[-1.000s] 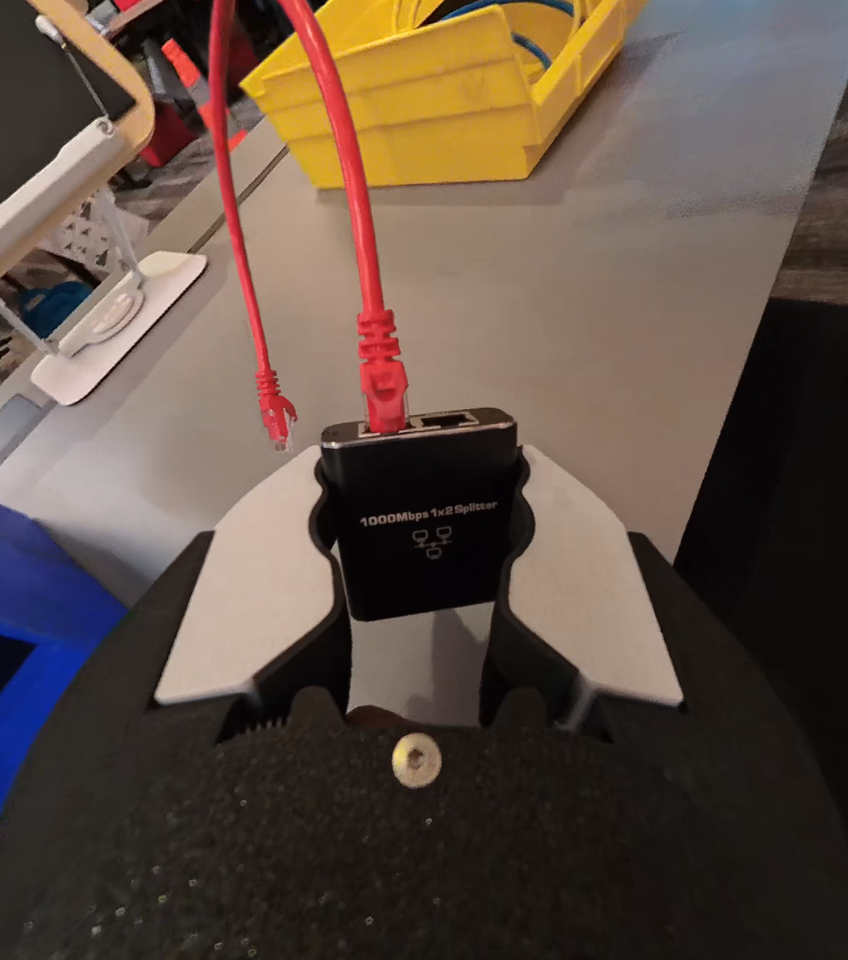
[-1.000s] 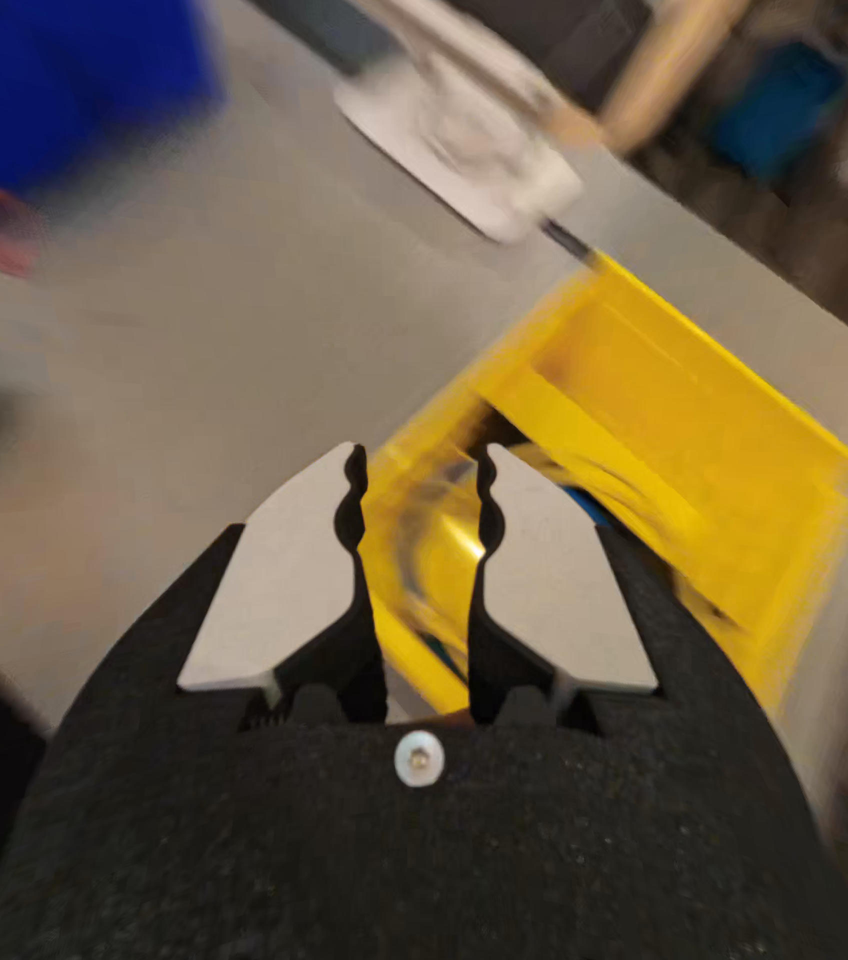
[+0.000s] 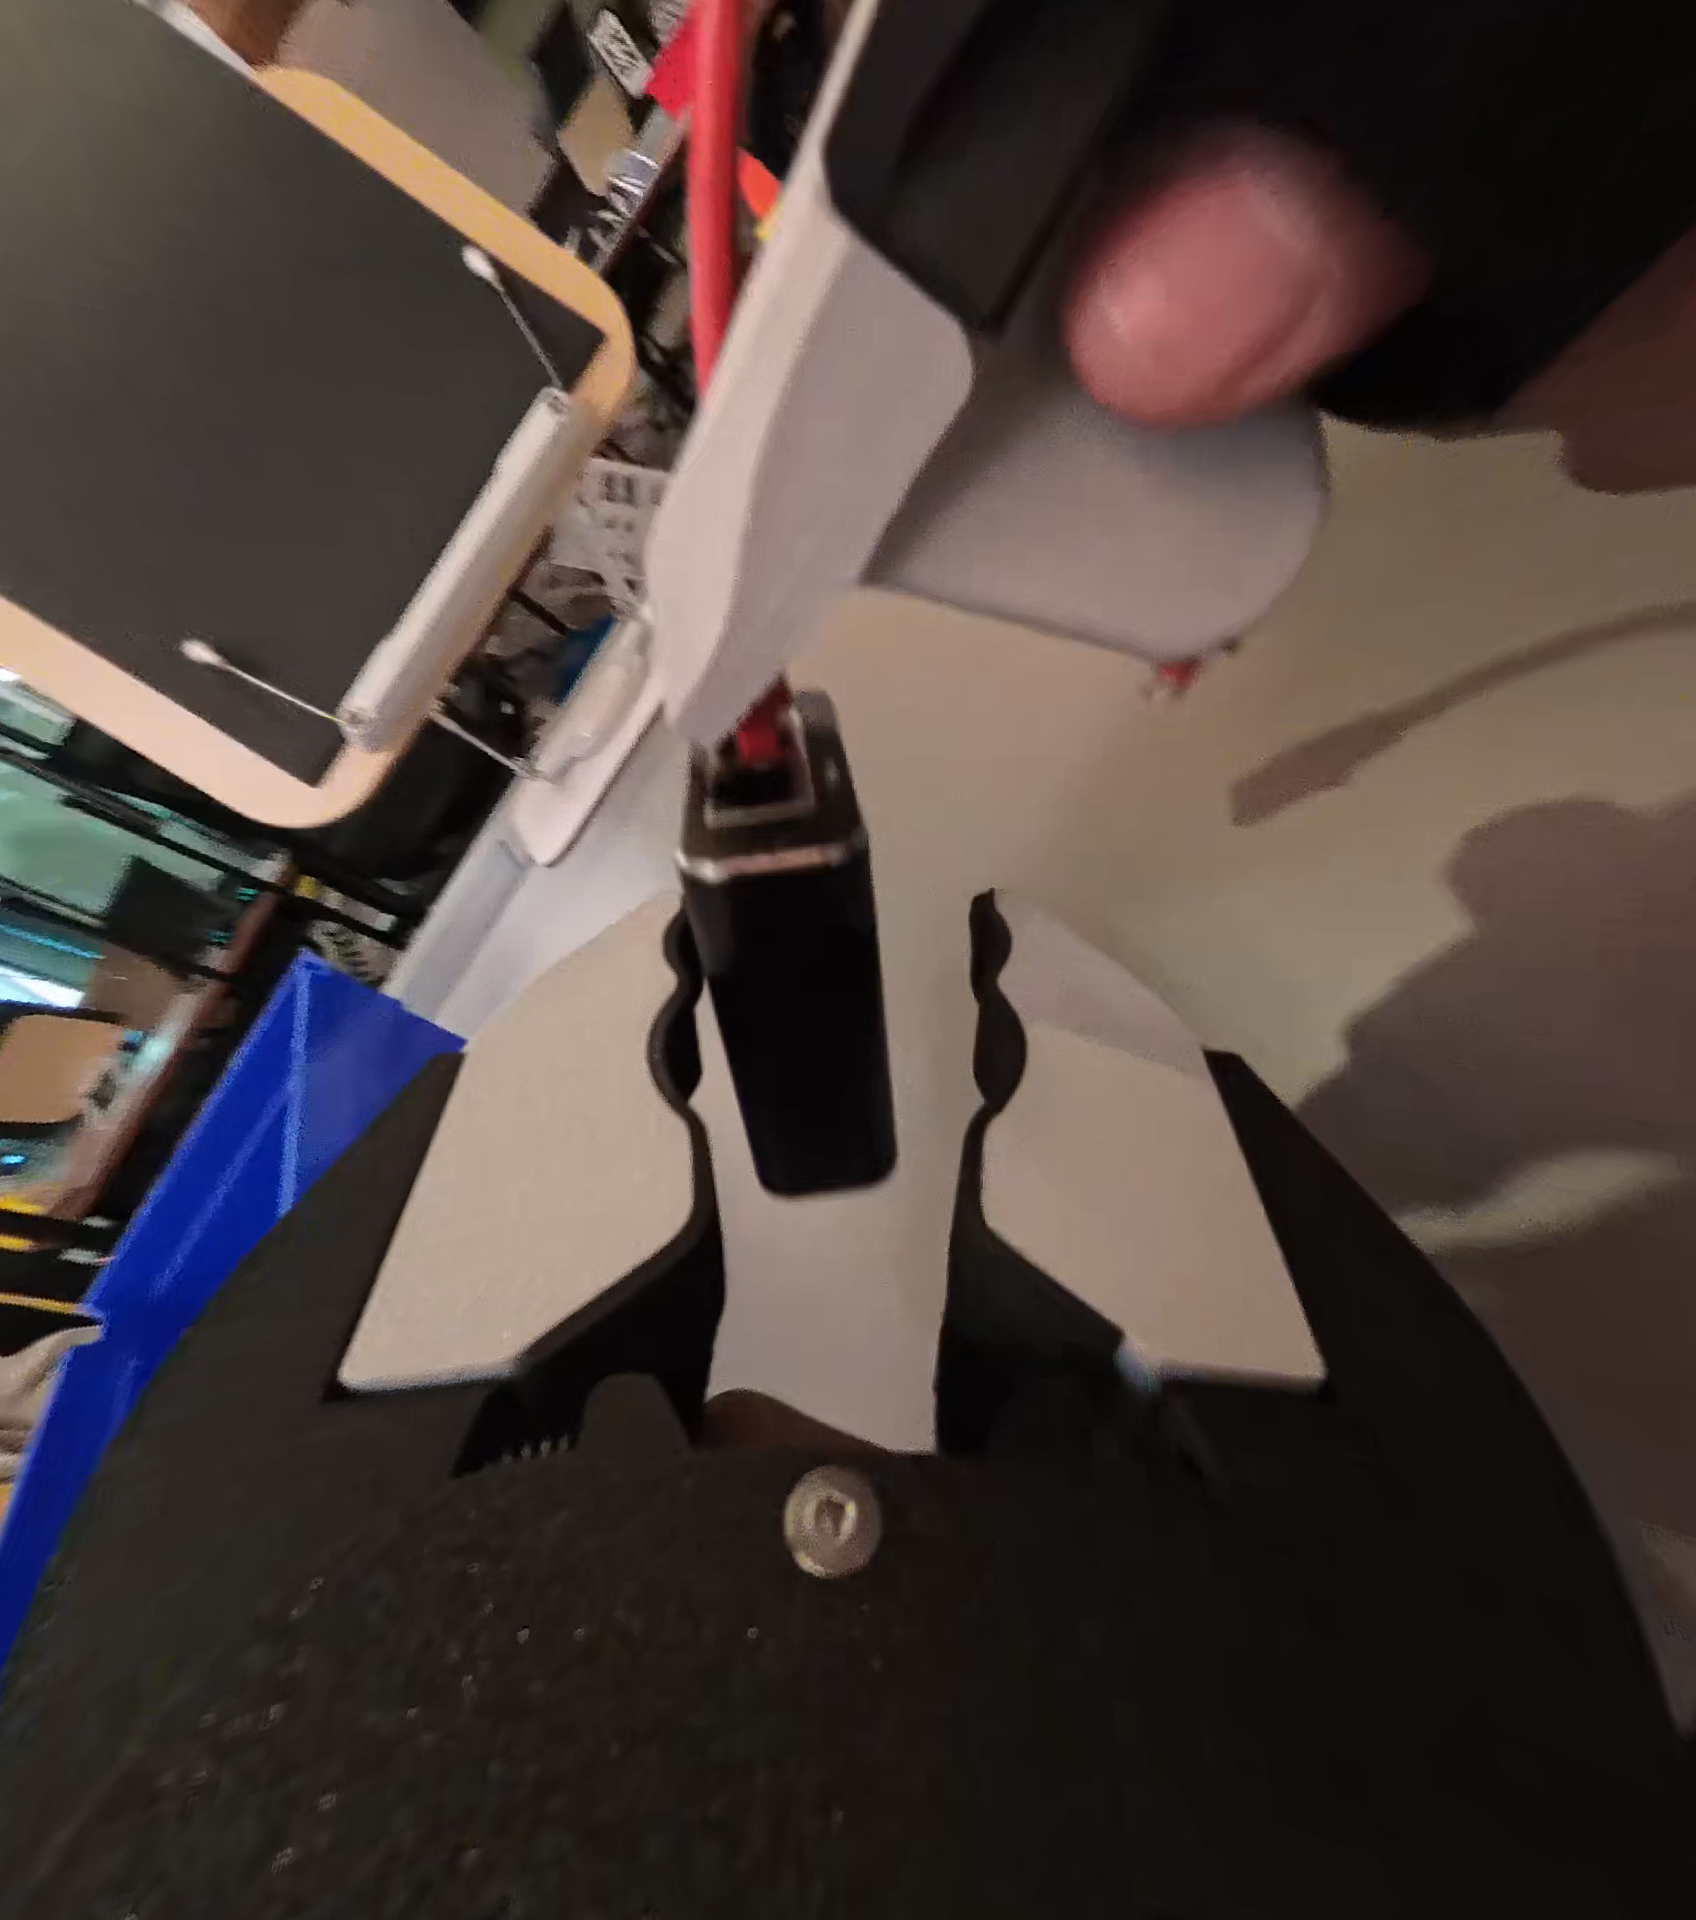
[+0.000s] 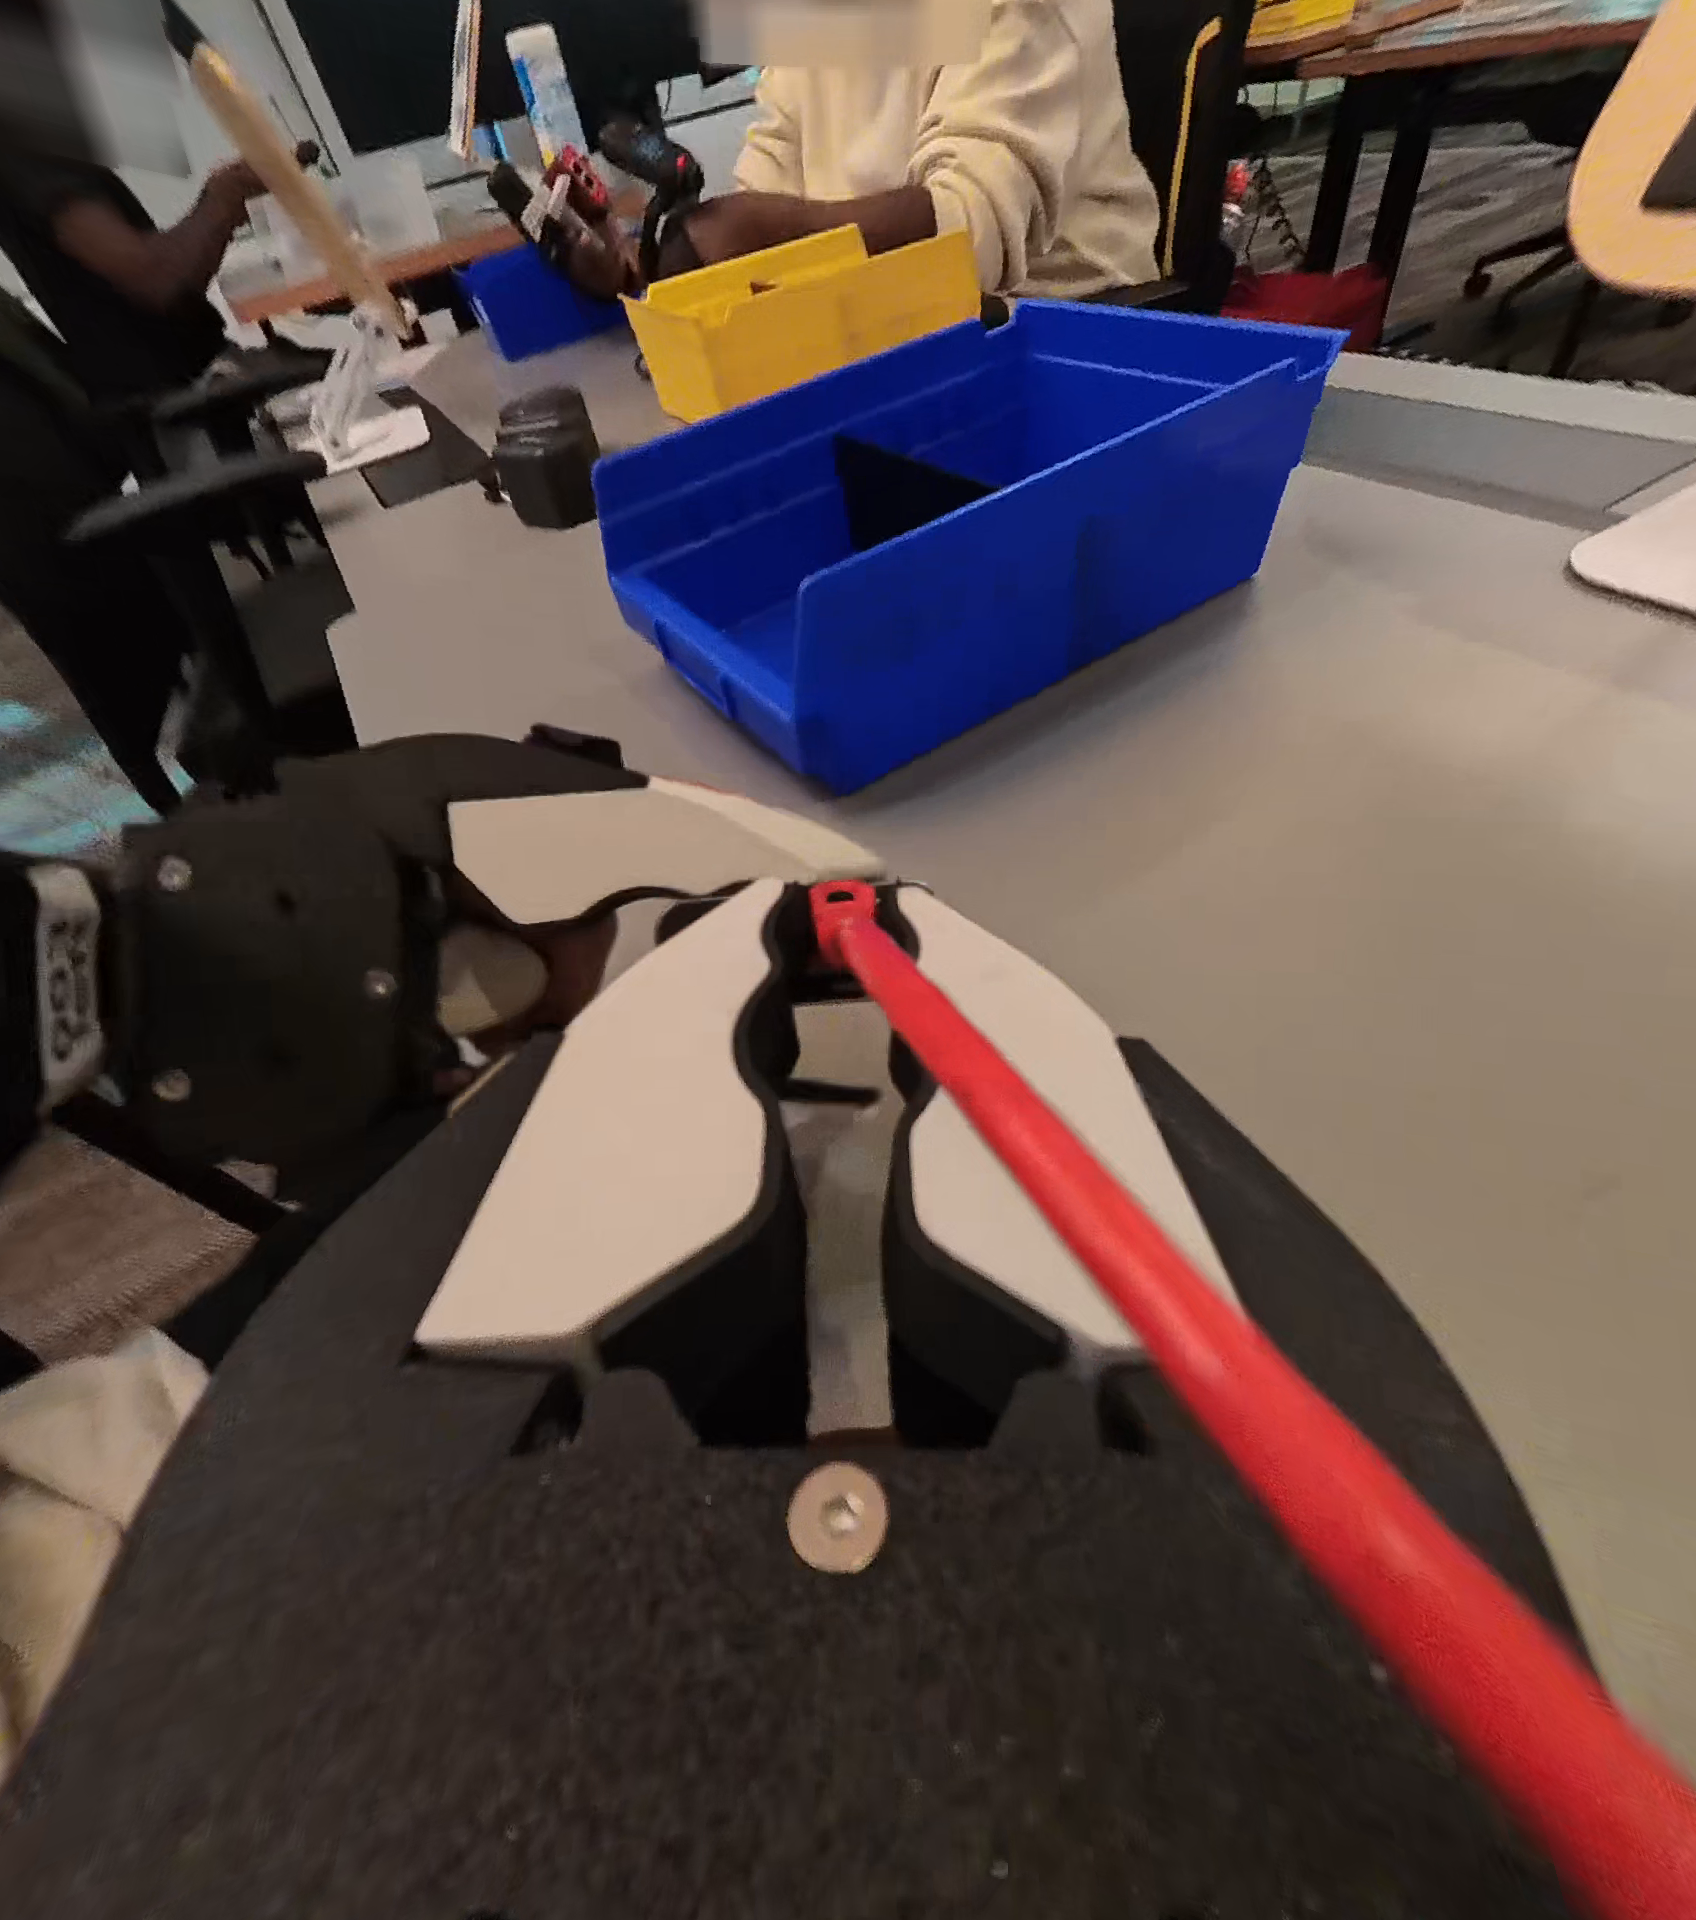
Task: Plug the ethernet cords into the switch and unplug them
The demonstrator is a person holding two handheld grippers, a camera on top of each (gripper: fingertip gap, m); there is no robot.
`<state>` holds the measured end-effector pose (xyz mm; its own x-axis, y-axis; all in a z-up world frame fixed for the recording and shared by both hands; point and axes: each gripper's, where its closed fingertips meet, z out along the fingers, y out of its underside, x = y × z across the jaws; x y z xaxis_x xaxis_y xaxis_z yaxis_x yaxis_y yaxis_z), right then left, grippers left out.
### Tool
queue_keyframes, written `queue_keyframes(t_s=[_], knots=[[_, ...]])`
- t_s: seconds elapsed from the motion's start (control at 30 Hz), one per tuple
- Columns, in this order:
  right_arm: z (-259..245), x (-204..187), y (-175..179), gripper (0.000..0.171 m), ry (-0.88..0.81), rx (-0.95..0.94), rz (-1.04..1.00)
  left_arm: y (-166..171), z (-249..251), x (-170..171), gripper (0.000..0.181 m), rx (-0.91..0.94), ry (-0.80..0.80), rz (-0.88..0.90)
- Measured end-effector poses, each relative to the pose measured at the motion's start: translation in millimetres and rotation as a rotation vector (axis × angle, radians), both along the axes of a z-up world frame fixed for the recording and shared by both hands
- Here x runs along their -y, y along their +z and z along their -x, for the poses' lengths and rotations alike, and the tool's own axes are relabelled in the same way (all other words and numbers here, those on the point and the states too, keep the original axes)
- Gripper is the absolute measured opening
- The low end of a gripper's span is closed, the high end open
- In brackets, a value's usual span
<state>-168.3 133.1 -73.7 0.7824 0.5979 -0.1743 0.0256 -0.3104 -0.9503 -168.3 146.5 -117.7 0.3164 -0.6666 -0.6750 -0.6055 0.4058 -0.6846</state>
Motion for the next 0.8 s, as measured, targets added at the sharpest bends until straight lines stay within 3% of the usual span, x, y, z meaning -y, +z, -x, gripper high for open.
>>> queue_keyframes(t_s=[0.1, 0.17, 0.27, 0.33, 0.47, 0.57, 0.7, 0.8], knots=[[3.1, -0.8, -6.9, 0.013, -0.029, -0.029, 0.052, 8.1, -2.8, -10.0, 0.043, 0.017, 0.032, -0.056], [10.9, 2.4, -9.7, 0.013, 0.003, -0.063, 0.062, 4.8, -4.8, -10.6, 0.026, 0.002, 0.004, -0.063], [6.9, 0.0, -8.0, 0.013, 0.006, -0.046, 0.009, 10.0, -10.3, -16.9, 0.027, -0.004, -0.051, -0.146], [0.9, -1.0, -5.8, 0.023, 0.034, 0.006, -0.059, 16.4, -17.6, -28.4, 0.027, -0.007, -0.078, -0.216], [-20.5, 0.1, -36.6, 0.034, 0.034, 0.235, -0.005, 23.8, -43.6, -68.4, 0.027, 0.036, -0.16, -0.262], [-29.7, 10.7, -44.6, 0.035, 0.07, 0.424, -0.091, 23.0, -68.9, -105.4, 0.027, 0.042, -0.185, -0.348], [-57.8, -1.5, 0.1, 0.029, 0.045, 0.676, -0.26, 6.7, -102.0, -133.2, 0.026, 0.024, -0.246, -0.39], [-80.2, -29.5, 19.0, 0.031, 0.1, 0.95, -0.339, -5.6, -115.5, -132.9, 0.027, 0.003, -0.297, -0.358]])
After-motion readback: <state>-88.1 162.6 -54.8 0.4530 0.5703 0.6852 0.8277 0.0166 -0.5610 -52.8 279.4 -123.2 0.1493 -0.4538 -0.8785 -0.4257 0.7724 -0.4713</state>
